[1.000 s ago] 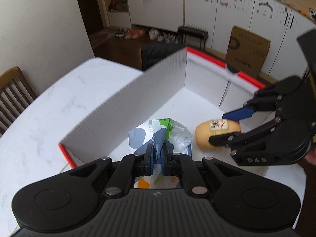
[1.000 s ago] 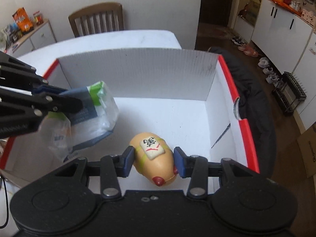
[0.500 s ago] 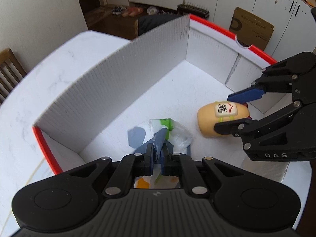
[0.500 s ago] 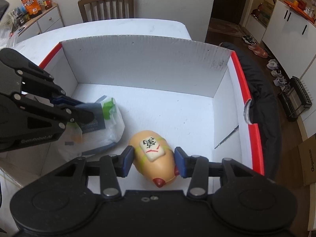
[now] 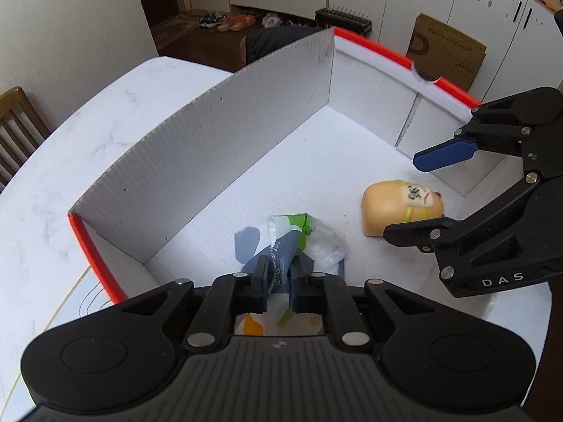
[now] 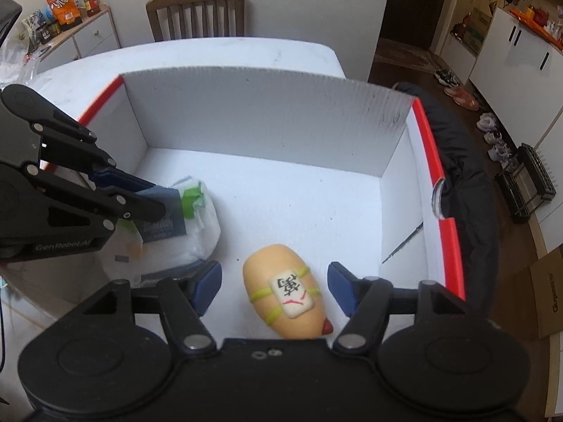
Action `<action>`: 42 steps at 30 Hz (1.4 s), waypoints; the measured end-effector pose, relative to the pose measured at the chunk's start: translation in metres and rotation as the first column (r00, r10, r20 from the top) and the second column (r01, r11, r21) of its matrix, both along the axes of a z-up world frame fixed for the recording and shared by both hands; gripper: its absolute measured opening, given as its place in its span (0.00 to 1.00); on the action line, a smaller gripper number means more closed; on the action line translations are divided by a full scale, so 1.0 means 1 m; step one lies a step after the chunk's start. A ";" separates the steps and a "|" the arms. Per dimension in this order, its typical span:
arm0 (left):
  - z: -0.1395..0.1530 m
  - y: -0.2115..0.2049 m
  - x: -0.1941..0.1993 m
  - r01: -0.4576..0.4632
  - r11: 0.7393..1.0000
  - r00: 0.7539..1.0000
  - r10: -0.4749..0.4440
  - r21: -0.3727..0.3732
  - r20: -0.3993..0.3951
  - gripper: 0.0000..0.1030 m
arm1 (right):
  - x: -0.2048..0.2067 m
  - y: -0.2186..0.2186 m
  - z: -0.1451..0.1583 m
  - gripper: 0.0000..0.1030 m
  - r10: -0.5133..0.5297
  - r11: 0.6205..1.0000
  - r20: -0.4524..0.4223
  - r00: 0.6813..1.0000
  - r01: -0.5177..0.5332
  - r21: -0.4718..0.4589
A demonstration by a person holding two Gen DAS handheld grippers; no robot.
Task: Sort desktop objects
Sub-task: 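Open the right gripper releasing the toy while the left releases the bag in the box, then withdraw both grippers from the shoebox back over the table items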
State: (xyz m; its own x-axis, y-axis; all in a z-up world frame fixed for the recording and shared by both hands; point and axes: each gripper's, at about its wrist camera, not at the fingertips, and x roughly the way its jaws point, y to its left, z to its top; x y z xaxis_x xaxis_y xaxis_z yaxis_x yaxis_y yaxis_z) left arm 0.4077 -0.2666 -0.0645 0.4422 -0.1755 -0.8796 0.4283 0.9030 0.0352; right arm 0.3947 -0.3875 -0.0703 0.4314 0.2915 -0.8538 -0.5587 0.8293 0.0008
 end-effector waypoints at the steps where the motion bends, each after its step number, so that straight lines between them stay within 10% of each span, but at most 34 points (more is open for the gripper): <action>1: 0.001 0.000 -0.001 0.000 1.000 1.000 0.000 -0.005 0.000 0.14 | -0.001 -0.001 0.002 0.66 0.002 1.000 0.007 1.000 -0.002 0.002; 6: 0.008 0.002 -0.008 0.004 1.000 1.000 -0.004 -0.028 0.014 0.28 | -0.008 -0.002 0.013 0.68 0.013 1.000 0.030 0.999 -0.013 0.004; 29: 0.068 0.050 -0.084 -0.036 0.967 0.990 0.069 -0.251 0.124 0.28 | -0.069 0.001 0.067 0.80 0.035 0.996 0.165 0.986 -0.048 0.078; 31: 0.072 0.059 -0.093 -0.048 0.963 0.988 0.086 -0.267 0.130 0.37 | -0.077 0.004 0.071 0.82 0.027 0.995 0.170 0.985 -0.043 0.087; 33: 0.077 0.067 -0.104 -0.053 0.959 0.985 0.096 -0.278 0.146 0.71 | -0.085 0.007 0.074 0.83 0.019 0.995 0.175 0.984 -0.036 0.097; 42: 0.096 0.115 -0.155 -0.089 0.952 0.968 0.152 -0.293 0.201 0.81 | -0.121 0.038 0.080 0.92 -0.005 0.990 0.185 0.983 -0.021 0.139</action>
State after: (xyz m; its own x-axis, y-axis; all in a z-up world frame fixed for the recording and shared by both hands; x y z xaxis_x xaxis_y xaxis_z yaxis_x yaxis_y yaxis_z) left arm 0.2524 -0.1517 0.0313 0.6507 -0.3336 -0.6821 0.3263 0.9340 -0.1455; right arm 0.2741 -0.3499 0.0096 0.5750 0.4062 -0.7102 -0.5666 0.8239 0.0125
